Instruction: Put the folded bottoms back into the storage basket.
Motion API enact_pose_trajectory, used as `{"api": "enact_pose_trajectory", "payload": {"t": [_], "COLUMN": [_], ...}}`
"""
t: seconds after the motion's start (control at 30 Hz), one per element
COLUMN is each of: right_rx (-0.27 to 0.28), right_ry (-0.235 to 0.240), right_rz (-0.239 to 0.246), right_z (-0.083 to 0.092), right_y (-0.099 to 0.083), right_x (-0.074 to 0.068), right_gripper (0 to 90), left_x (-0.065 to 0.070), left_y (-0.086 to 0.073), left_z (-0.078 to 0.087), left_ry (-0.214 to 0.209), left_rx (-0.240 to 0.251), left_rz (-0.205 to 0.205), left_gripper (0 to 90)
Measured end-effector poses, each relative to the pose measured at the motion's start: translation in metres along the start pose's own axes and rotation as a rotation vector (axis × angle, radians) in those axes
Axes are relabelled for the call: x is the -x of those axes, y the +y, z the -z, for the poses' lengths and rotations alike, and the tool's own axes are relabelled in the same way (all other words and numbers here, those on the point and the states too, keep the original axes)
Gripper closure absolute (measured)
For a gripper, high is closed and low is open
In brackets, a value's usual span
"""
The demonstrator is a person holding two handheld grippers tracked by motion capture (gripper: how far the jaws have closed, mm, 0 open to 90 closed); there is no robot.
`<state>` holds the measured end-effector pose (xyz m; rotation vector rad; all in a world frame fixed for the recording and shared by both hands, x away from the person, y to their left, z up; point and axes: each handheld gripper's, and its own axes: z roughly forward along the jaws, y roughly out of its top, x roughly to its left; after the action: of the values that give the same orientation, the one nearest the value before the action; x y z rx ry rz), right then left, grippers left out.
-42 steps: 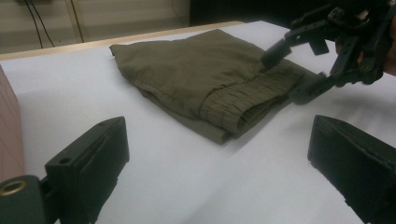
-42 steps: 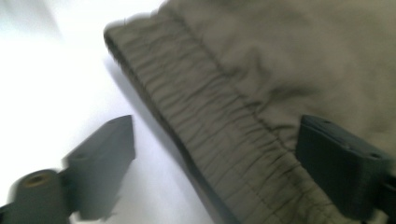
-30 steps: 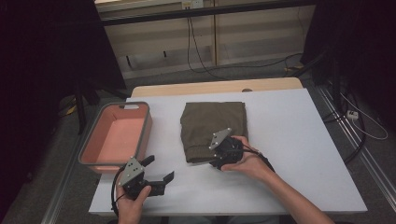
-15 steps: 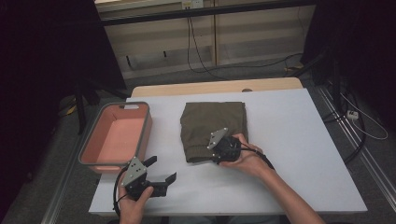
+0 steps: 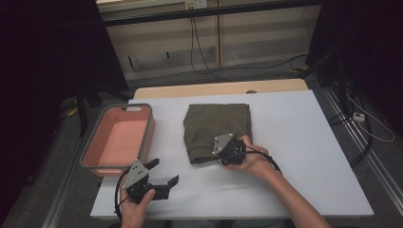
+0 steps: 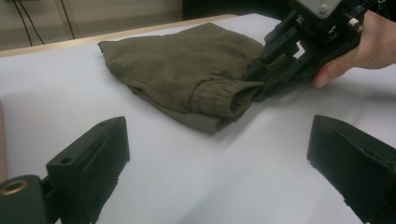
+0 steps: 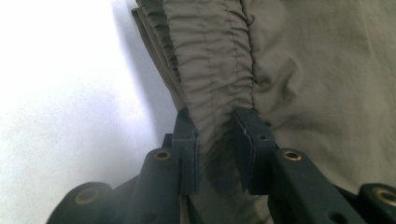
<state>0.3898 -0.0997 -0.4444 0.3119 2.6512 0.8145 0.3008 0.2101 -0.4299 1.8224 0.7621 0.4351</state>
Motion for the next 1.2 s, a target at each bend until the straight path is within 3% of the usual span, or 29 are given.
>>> {"api": "enact_pose_trajectory", "payload": {"t": [0.13,0.33,0.57,0.73,0.97,1.2], "right_rx": [0.033,0.069,0.108,0.115,0.126,0.134], "right_ry": [-0.025,0.041,0.062,0.069,0.089,0.106], "right_rz": [-0.009,-0.124,-0.184,-0.188,-0.19,-0.178], "right_z": [0.0,0.004,0.011,0.016,0.027,0.033], "right_y": [-0.003,-0.007,-0.008,-0.008,-0.004,-0.007], "right_x": [-0.003,0.01,0.017,0.016,0.004,-0.01], "right_gripper": [82.2,83.7,83.7,83.7,83.7,83.6], "left_x": [0.0,-0.002,-0.006,-0.006,-0.009,-0.01], "left_y": [0.0,0.0,0.0,0.0,-0.001,0.0], "left_z": [0.0,0.0,0.001,0.001,0.003,0.002], "left_ry": [-0.003,0.009,0.015,0.015,0.037,0.044], "left_rx": [-0.003,-0.007,-0.004,-0.012,-0.003,-0.023], "left_rz": [-0.009,-0.012,-0.002,-0.012,0.006,0.004], "left_gripper": [5.7,5.7,5.7,5.7,5.6,8.3]}}
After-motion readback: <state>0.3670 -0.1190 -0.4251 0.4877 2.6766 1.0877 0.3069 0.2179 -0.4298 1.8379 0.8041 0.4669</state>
